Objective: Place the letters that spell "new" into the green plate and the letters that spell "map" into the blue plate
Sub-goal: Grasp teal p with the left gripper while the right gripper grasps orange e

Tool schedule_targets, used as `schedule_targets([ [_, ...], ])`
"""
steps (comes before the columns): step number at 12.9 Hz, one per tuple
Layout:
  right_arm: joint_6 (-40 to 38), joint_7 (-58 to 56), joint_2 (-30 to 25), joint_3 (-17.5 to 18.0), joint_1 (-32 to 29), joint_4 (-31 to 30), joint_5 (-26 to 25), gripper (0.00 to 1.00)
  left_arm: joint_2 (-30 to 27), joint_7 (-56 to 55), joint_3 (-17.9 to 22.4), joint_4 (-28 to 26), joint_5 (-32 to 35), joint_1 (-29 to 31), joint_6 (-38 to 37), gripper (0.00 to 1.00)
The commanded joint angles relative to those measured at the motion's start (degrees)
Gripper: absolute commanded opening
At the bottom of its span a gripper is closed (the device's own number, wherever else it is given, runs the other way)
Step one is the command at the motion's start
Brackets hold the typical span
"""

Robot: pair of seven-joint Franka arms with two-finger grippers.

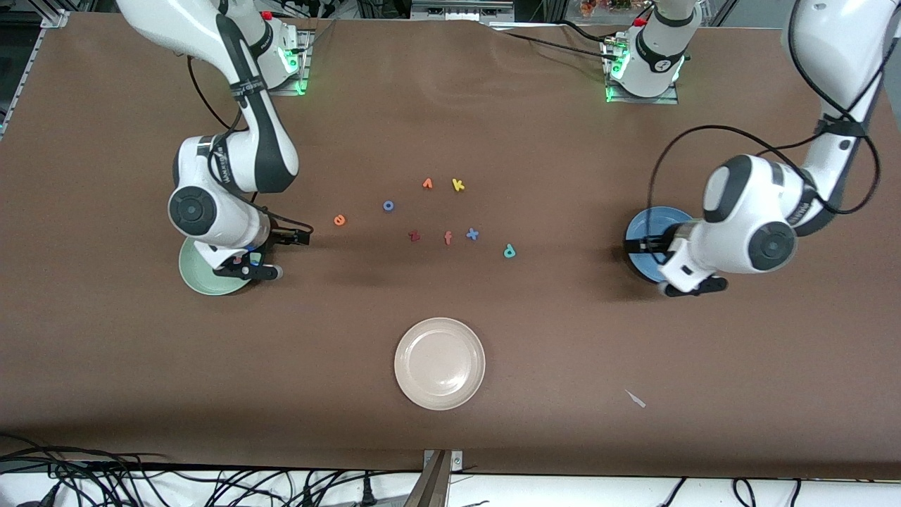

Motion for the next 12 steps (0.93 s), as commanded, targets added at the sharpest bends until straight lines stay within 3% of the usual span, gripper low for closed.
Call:
schedule_targets([
  [1, 7.22, 9.55, -3.93, 0.02, 4.38, -7.4, -0.82, 1.0, 1.52, -11.92, -2.46, -0.1, -2.31, -4.26, 6.0, 1.0],
  [5, 15.14, 21.25, -3.85, 0.11, 9.74, -11.89, -0.73, 1.0, 8.8, -29.77, -1.16, 2.0, -1.52, -15.34, 19.37, 0.99],
  [10, 23.05, 26.37, -3.32, 3.18, 10.19, -16.64, -0.65, 1.0, 13.92, -39.21, 11.49, 7.8, 0.06, -31.69, 20.18, 0.93],
  [12, 24.99, 26.72, -3.32, 3.45, 10.19, -18.13, -0.56, 0.99, 15.67, -40.7, 12.04, 9.3, 0.15, -32.59, 20.18, 0.91],
])
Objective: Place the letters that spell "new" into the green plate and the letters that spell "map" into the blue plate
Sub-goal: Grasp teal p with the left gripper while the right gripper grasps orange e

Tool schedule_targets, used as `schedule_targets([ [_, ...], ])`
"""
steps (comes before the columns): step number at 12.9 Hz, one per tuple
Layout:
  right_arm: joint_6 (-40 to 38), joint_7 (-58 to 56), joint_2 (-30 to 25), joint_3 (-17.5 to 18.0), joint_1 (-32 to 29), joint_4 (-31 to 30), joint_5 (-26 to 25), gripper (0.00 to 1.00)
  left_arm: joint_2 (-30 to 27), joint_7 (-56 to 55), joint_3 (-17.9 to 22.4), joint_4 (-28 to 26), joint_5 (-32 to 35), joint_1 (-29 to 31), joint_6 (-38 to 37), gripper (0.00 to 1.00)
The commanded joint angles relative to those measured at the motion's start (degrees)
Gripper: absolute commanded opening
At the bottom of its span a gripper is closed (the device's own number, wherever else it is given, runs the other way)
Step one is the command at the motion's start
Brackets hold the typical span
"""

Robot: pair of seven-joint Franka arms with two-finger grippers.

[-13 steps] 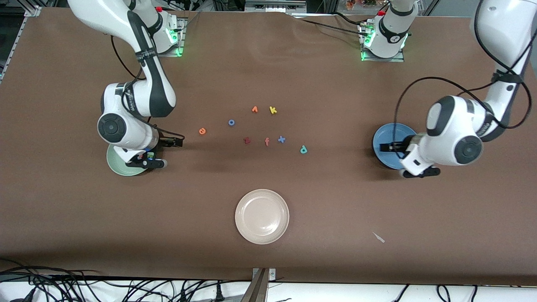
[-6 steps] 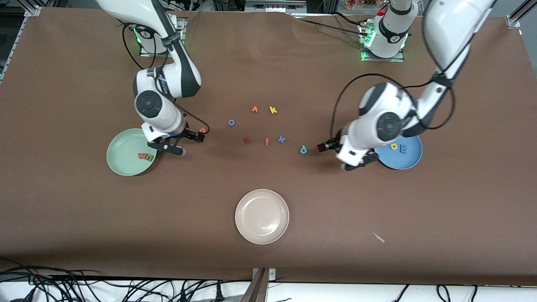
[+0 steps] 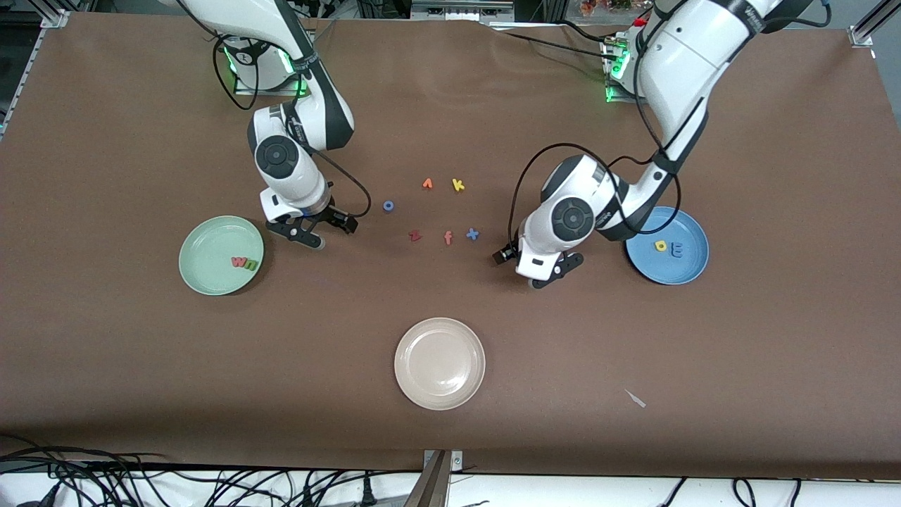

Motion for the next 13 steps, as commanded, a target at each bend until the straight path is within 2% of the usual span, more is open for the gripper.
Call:
schedule_targets([
  [1, 2.65, 1.69, -1.87, 1.06, 0.25, -3.51, -0.47, 0.97, 2.4, -3.08, 1.24, 3.73, 1.21, -1.72, -0.64, 0.9],
  [5, 3.45, 2.22, -1.78, 1.24, 0.08, -4.3, -0.21, 0.95, 3.45, -3.88, 1.33, 3.91, 1.3, -1.99, 1.21, 0.72],
  [10, 3.53, 1.95, -0.64, 1.59, 0.08, -4.22, -0.21, 0.75, 3.98, -3.88, 1.59, 3.91, 1.3, -2.34, 1.21, 0.65],
  [13, 3.8, 1.95, 0.15, 2.12, 0.08, -4.13, -0.03, 0.69, 3.98, -3.88, 1.59, 3.91, 1.3, -2.34, 1.3, 0.51],
])
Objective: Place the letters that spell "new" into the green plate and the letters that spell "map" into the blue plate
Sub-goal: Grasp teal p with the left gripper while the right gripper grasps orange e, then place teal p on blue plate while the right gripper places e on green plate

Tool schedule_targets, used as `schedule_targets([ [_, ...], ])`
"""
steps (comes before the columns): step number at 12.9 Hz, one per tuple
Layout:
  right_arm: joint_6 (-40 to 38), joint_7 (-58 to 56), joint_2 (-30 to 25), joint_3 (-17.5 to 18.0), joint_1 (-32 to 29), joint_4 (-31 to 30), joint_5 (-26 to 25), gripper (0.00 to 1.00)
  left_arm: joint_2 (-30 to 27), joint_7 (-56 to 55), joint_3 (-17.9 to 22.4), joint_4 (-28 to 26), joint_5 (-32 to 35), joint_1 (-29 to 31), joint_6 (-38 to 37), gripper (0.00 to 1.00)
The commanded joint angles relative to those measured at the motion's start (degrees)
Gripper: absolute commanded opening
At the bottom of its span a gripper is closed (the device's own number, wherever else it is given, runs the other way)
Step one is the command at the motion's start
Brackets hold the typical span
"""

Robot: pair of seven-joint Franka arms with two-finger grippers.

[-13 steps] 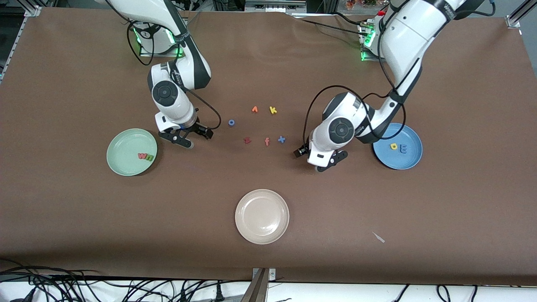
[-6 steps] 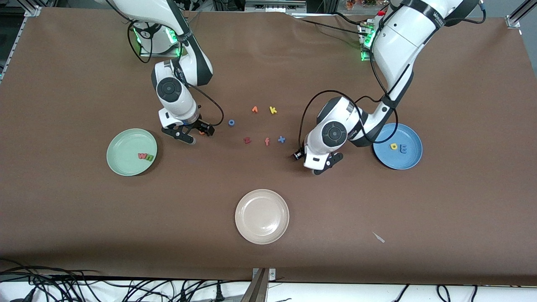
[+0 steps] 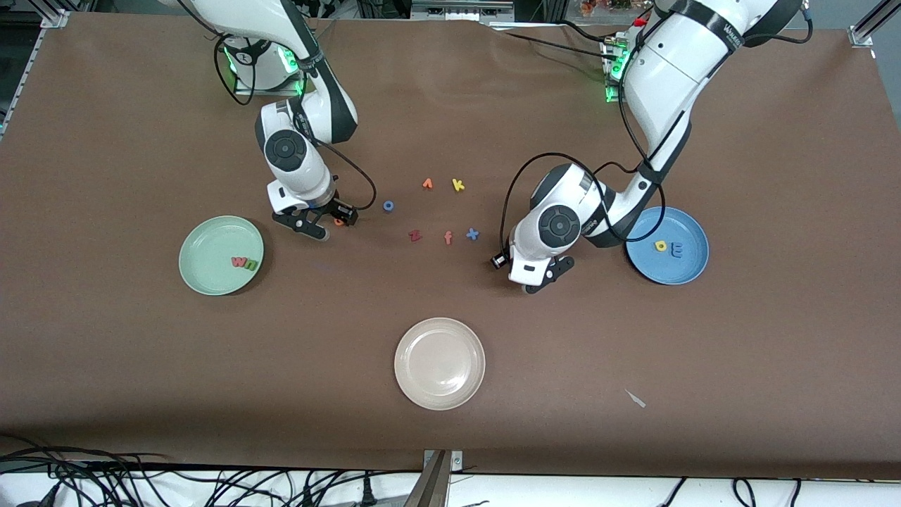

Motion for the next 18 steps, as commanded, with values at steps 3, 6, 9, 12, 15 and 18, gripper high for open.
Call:
schedule_targets([
  [3, 2.05, 0.67, 0.7, 1.18, 0.06, -0.73, 0.04, 0.65, 0.96, -1.09, 0.64, 1.57, 1.35, -0.89, -0.1, 0.33],
  [6, 2.23, 0.14, 1.14, 1.18, -0.12, -0.47, 0.04, 0.55, 0.87, -0.73, 0.64, 1.57, 1.35, -0.89, -0.18, 0.13],
  [9, 2.14, -0.03, 1.15, 1.18, -0.47, -0.2, 0.04, 0.52, -0.96, 0.14, 0.64, 2.09, 1.53, 0.6, -1.06, 0.05],
  [12, 2.23, -0.03, 1.58, 1.27, -0.47, -0.12, 0.04, 0.44, -7.37, 7.23, -0.06, 2.8, 1.09, 5.07, -11.48, 0.05],
  [15, 2.66, 0.06, 2.02, 1.27, -0.29, -0.12, 0.13, 0.35, -12.3, 21.98, -0.06, 2.63, 0.56, 11.31, -26.5, 0.05],
  [18, 2.32, -0.12, 2.03, 1.27, -0.38, 0.67, 0.31, 0.25, -13.46, 35.7, 0.02, 1.22, 0.91, 18.25, -32.96, 0.05],
])
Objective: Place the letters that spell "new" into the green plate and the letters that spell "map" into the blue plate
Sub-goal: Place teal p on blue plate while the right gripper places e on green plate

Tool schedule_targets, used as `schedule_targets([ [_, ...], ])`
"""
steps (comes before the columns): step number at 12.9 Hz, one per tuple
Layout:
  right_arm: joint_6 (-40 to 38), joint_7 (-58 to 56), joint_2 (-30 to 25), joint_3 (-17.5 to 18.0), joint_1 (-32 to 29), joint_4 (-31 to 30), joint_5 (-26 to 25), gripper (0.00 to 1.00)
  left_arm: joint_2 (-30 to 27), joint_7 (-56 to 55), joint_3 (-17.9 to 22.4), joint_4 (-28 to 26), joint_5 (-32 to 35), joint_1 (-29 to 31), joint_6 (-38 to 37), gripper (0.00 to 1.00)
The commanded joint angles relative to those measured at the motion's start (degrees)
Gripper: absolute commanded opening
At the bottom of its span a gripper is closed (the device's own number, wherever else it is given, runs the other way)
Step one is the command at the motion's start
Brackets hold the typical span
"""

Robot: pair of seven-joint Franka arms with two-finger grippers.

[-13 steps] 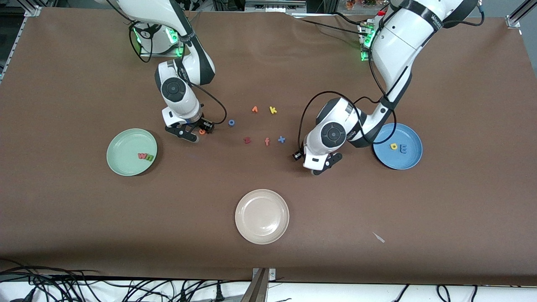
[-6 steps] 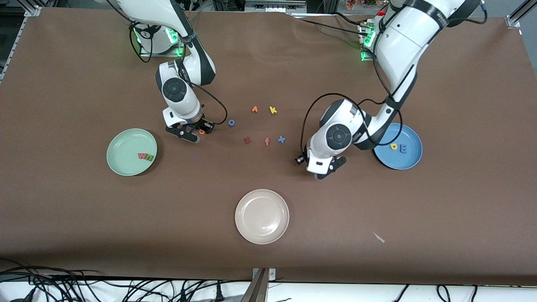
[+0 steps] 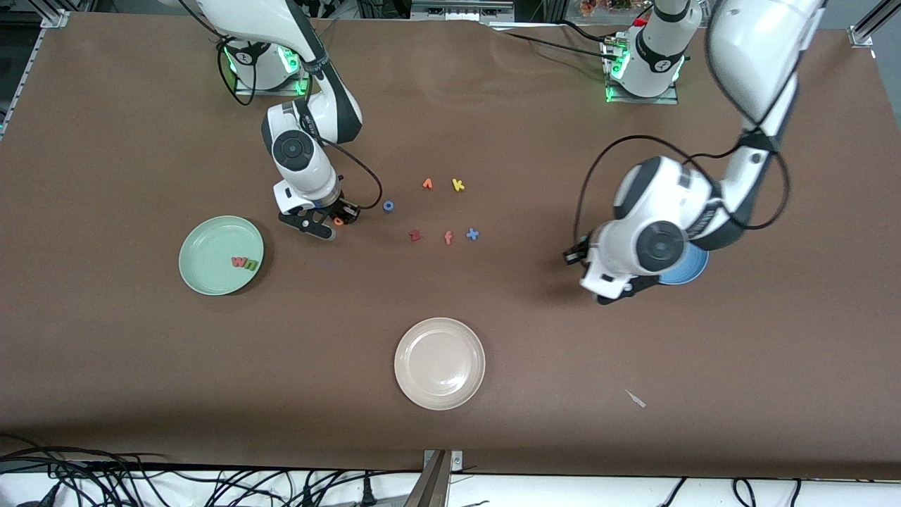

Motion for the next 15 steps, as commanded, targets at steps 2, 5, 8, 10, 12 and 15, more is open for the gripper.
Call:
schedule_targets([
  [2, -2.32, -0.31, 0.65, 0.15, -0.25, 2.61, 0.27, 0.21, -0.66, 15.06, -0.2, -5.72, 2.09, 7.81, -1.28, 0.05],
  [5, -9.18, -2.84, 0.56, -0.81, -0.51, 6.57, 0.27, 0.19, -0.31, 22.9, -0.2, -11.77, 4.47, 13.18, 4.84, 0.06],
  [8, -16.29, -11.52, -0.22, -6.24, -0.42, 8.95, 0.27, 0.19, 0.22, 24.24, -0.2, -16.89, 4.47, 14.95, 13.56, 0.11],
  [10, -20.26, -19.08, -0.84, -10.29, -0.42, 9.57, 0.1, 0.19, 1.36, 24.24, -0.2, -16.9, 4.47, 14.95, 14.01, 0.16],
  [12, -21.58, -26.38, -0.93, -14.68, -0.42, 9.57, 0.1, 0.19, 0.93, 24.24, -0.29, -16.55, 4.47, 15.12, 13.84, 0.67],
  [15, -22.29, -32.19, -0.32, -18.82, -0.51, 9.48, -0.51, 0.19, -2.92, 24.15, -0.55, -14.01, 4.39, 15.03, 11.91, 1.0],
])
